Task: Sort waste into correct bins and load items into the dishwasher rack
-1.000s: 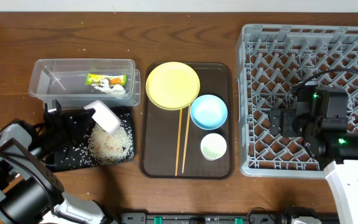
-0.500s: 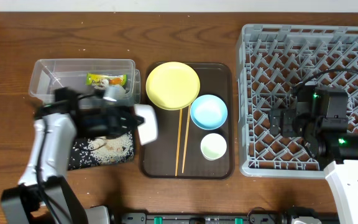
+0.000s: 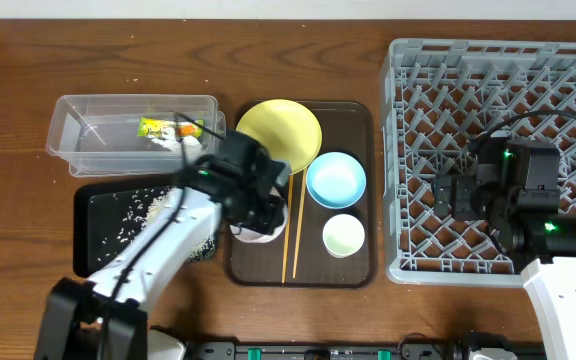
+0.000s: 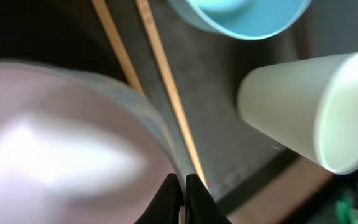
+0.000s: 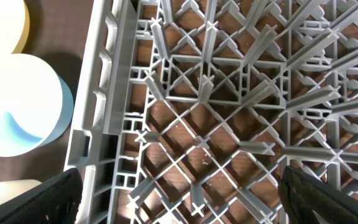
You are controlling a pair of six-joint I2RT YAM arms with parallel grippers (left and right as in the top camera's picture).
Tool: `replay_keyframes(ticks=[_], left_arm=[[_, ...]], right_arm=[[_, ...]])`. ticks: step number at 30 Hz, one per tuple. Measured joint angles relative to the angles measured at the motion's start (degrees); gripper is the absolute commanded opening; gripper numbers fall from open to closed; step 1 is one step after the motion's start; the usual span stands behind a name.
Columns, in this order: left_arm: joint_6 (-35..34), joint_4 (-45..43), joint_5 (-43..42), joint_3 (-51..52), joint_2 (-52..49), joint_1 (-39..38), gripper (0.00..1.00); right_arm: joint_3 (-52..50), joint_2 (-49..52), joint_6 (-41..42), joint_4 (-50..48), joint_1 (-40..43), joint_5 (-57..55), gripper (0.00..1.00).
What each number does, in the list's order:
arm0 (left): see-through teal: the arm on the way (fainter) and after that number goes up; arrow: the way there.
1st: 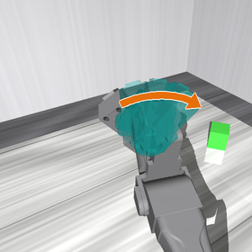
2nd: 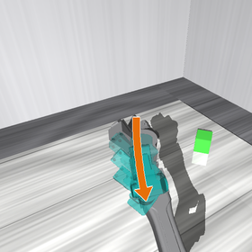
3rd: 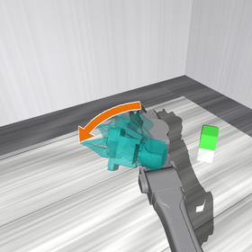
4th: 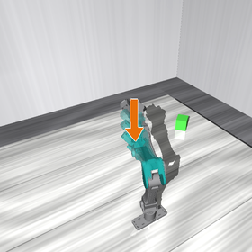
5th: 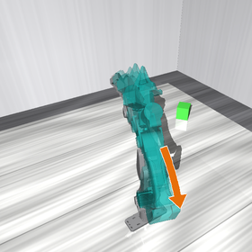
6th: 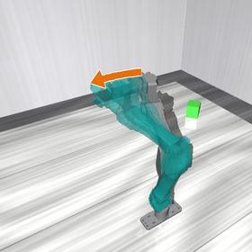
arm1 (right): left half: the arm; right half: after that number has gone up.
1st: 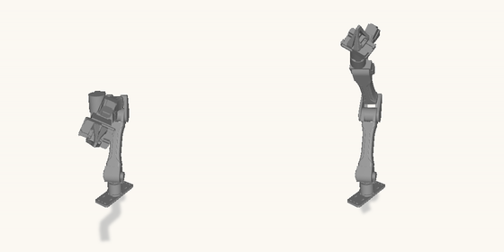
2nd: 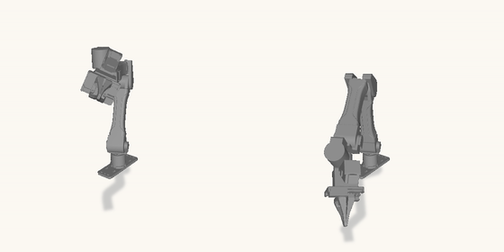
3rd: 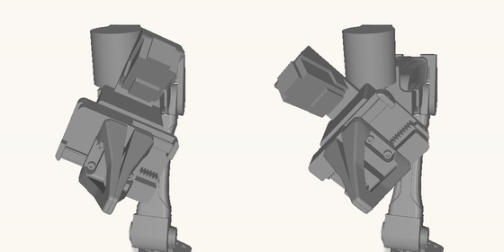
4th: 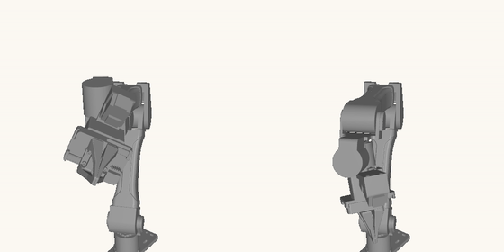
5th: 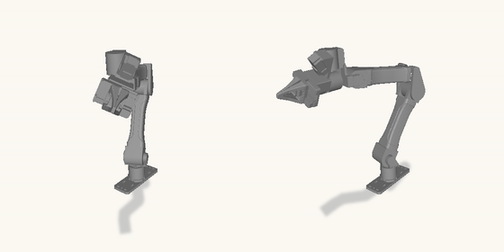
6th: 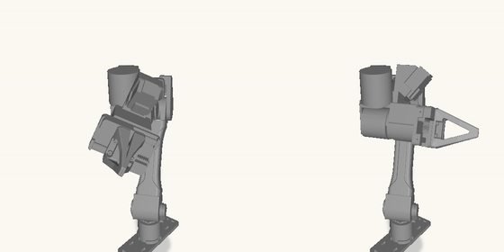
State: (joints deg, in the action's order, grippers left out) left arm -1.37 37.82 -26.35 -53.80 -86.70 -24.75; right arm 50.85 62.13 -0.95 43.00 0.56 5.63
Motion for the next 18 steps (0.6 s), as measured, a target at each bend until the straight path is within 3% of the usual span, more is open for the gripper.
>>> replay_keyframes(ticks=[2, 4, 6, 18], left_arm=[[-0.8, -0.9, 2.4, 0.0, -0.6, -2.0, 0.17], [-1.4, -1.7, 4.2, 0.0, -0.7, -3.5, 0.41], [-1.8, -2.1, 5.1, 0.0, -0.7, -4.1, 0.52], [-3.1, -2.5, 3.7, -5.7, 4.1, -4.3, 0.57]], right_arm=[[0.0, 0.0, 0.0, 0.0, 0.0, 0.0, 0.99], [0.0, 0.0, 0.0, 0.0, 0.0, 0.0, 0.99], [0.0, 0.0, 0.0, 0.0, 0.0, 0.0, 0.99], [0.0, 0.0, 0.0, 0.0, 0.0, 0.0, 0.99]])
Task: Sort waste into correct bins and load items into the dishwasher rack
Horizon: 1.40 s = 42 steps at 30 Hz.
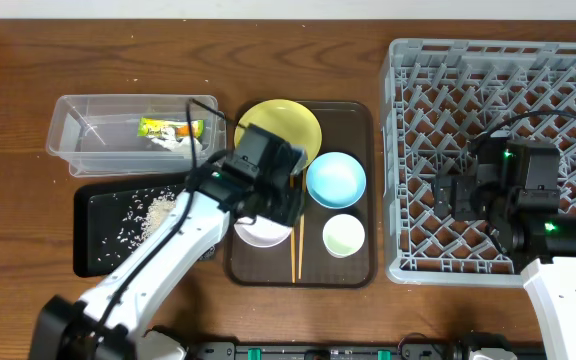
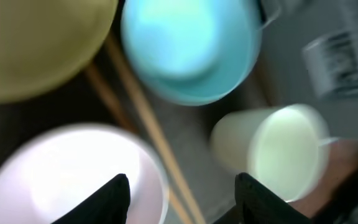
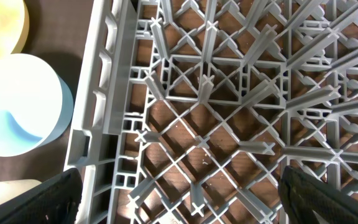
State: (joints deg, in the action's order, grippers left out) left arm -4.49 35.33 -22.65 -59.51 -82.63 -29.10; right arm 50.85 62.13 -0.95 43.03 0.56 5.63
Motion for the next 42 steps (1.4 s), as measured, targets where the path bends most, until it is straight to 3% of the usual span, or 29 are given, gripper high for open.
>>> replay_keyframes(ticks=[9, 14, 21, 27, 34, 39, 42], left_arm=[[-0.2, -0.9, -2.8, -0.7, -2.1, -5.4, 0.56], [-0.7, -1.0, -3.0, -0.6, -7.3, -8.9, 0.39], [-1.0, -1.8, -3.4, -0.6, -13.7, -10.8, 0.06], [-1.9, -1.0, -3.6, -0.6, -13.0, -8.9, 0.06], [-6.7, -3.0, -4.0, -0.7, -4.8, -0.7, 0.06], [-16.4, -13.8, -8.5, -1.4, -1.4, 8.4, 0.06], [-24.9, -24.8, -15.3, -1.6, -3.6, 12.9, 0.06]], right_arm=[[0.0, 0.0, 0.0, 0.0, 0.0, 0.0, 0.99], [0.0, 0.0, 0.0, 0.0, 0.0, 0.0, 0.99], [0.0, 0.0, 0.0, 0.0, 0.0, 0.0, 0.99], [0.0, 0.0, 0.0, 0.0, 0.0, 0.0, 0.99], [0.0, 0.0, 0.0, -1.7, 0.0, 0.0, 0.99], [0.0, 0.0, 1.1, -5.7, 0.0, 2.1, 0.99], [0.0, 1.0, 1.3, -8.0, 0.0, 10.3, 0.99]])
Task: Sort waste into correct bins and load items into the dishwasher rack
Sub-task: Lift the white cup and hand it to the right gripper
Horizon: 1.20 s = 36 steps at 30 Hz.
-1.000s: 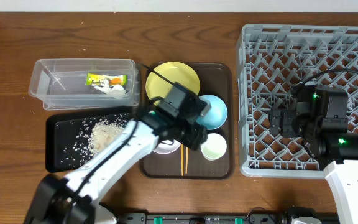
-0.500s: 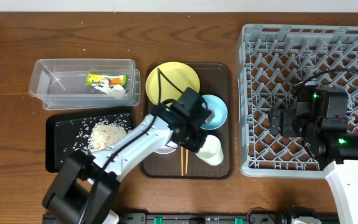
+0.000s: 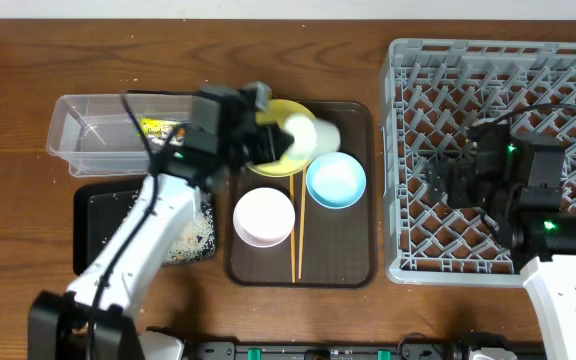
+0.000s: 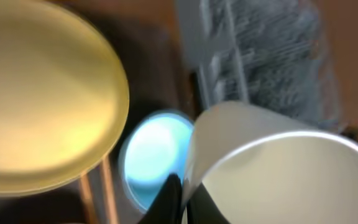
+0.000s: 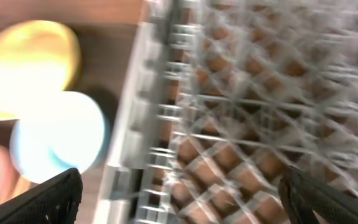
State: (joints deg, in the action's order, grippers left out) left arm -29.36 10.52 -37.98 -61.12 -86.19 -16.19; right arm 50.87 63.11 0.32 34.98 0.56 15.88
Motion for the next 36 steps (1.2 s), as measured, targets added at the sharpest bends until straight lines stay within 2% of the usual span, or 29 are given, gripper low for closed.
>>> replay_keyframes(ticks=[1, 4, 7, 11, 13, 19, 24, 27, 36], left_arm=[[-1.4, -2.3, -1.6, -0.2, -0.8, 0.9, 0.06], [-8.6, -15.8, -13.0, -0.5, -5.0, 2.2, 0.06], [-15.2, -24.5, -24.5, -0.5, -9.0, 2.2, 0.06], [-21.4, -28.3, -35.7, -0.5, -12.2, 1.3, 0.06], [-22.9, -28.5, -38.5, -0.5, -12.5, 0.8, 0.06], [-25.3, -28.8, -42.8, -0.5, -12.5, -0.1, 0.06], [-26.4, -28.8, -43.5, -0.5, -12.5, -0.7, 0.06], [-26.6, -28.8, -43.8, -0.5, -12.5, -1.3, 0.06], [-26.6, -28.8, -44.0, -0.5, -12.5, -1.7, 0.06]], right_arm=[[0.0, 0.3, -0.2, -0.2, 0.0, 1.6, 0.99], [0.0, 3.0, -3.5, -0.7, 0.0, 13.5, 0.99], [0.0, 6.4, -8.6, -0.9, -0.1, 25.7, 0.99], [0.0, 11.1, -14.3, -5.1, -1.6, 38.2, 0.99], [0.1, 13.3, -16.0, -9.6, -2.4, 43.2, 0.99], [0.1, 15.5, -16.9, -26.9, -2.6, 52.9, 0.99], [0.2, 15.5, -11.5, -38.8, -2.6, 55.9, 0.99], [0.2, 15.5, -8.5, -40.8, -2.6, 57.1, 0.93], [0.2, 15.5, -5.2, -39.1, -2.7, 58.0, 0.86]])
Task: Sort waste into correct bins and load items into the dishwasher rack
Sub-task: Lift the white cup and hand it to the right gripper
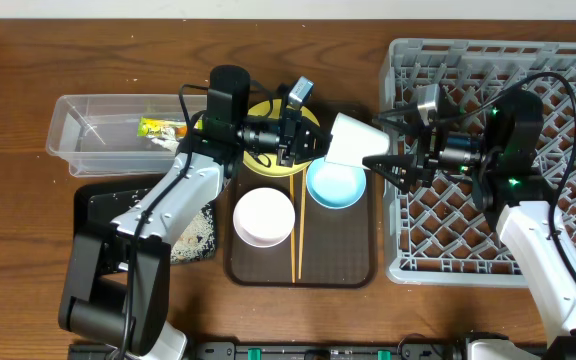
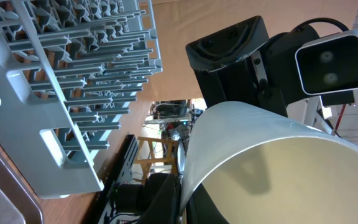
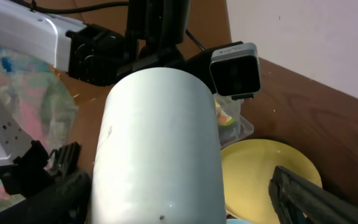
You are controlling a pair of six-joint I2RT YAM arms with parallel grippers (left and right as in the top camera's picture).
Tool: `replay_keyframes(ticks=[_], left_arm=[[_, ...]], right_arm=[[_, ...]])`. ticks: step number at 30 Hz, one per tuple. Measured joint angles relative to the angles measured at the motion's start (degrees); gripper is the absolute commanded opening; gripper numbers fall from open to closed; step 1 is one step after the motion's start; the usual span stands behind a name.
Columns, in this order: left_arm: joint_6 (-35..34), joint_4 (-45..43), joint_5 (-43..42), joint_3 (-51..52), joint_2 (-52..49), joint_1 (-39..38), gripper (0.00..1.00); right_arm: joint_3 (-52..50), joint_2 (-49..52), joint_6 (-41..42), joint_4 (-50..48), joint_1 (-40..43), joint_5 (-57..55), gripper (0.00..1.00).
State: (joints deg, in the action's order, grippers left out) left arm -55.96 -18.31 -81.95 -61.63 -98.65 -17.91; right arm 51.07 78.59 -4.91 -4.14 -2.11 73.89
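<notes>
A pale cup [image 1: 350, 140] hangs on its side above the brown tray's [image 1: 363, 265] right edge. My left gripper [image 1: 316, 140] is shut on its rim, with the cup's wall pinched between the fingers [image 2: 182, 205]. My right gripper [image 1: 390, 152] faces it from the grey dishwasher rack [image 1: 498, 60], open, a finger on either side of the cup's [image 3: 160, 149] closed end. On the tray lie a yellow plate [image 1: 266, 122], a blue bowl [image 1: 335, 188], a white bowl [image 1: 263, 217] and chopsticks [image 1: 296, 240].
A clear bin [image 1: 108, 150] holding wrappers stands at the left. In front of it is a black tray [image 1: 103, 215] with spilled rice. The right arm's cables arch over the rack.
The left gripper has carried the cup from above the yellow plate to the tray's right edge. The right gripper has left the rack's middle and now stands open around the cup's closed end.
At first my left gripper was shut on the white bowl's rim at the tray's front left. Then it was open above the bowl, the cup standing at the front right. Later it held the cup over the plate, and now holds it between the right gripper's fingers.
</notes>
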Motion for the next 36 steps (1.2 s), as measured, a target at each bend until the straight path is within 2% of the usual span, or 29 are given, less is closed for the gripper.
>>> replay_keyframes(ticks=[11, 15, 20, 26, 31, 36], left_arm=[[-0.6, -0.1, 0.2, 0.0, 0.0, 0.0, 0.06], [-0.9, -0.1, 0.2, 0.0, 0.0, 0.0, 0.06], [-1.3, -0.4, 0.3, 0.0, 0.0, 0.0, 0.06], [-1.4, -0.4, 0.2, 0.0, 0.0, 0.0, 0.06], [-1.5, -0.4, 0.2, 0.0, 0.0, 0.0, 0.06], [-1.7, -0.4, 0.7, 0.0, 0.0, 0.0, 0.07]], right_arm=[[0.0, 0.0, 1.0, 0.7, 0.0, 0.3, 0.84], [0.0, 0.0, 1.3, 1.5, 0.0, 0.3, 0.91], [0.0, 0.0, 1.4, 2.0, -1.0, 0.3, 0.9], [0.0, 0.0, 1.4, 2.1, -1.7, 0.3, 0.82], [0.0, 0.0, 1.3, 2.1, -1.7, 0.0, 0.66], [0.0, 0.0, 1.6, 2.2, -1.7, -0.4, 0.59]])
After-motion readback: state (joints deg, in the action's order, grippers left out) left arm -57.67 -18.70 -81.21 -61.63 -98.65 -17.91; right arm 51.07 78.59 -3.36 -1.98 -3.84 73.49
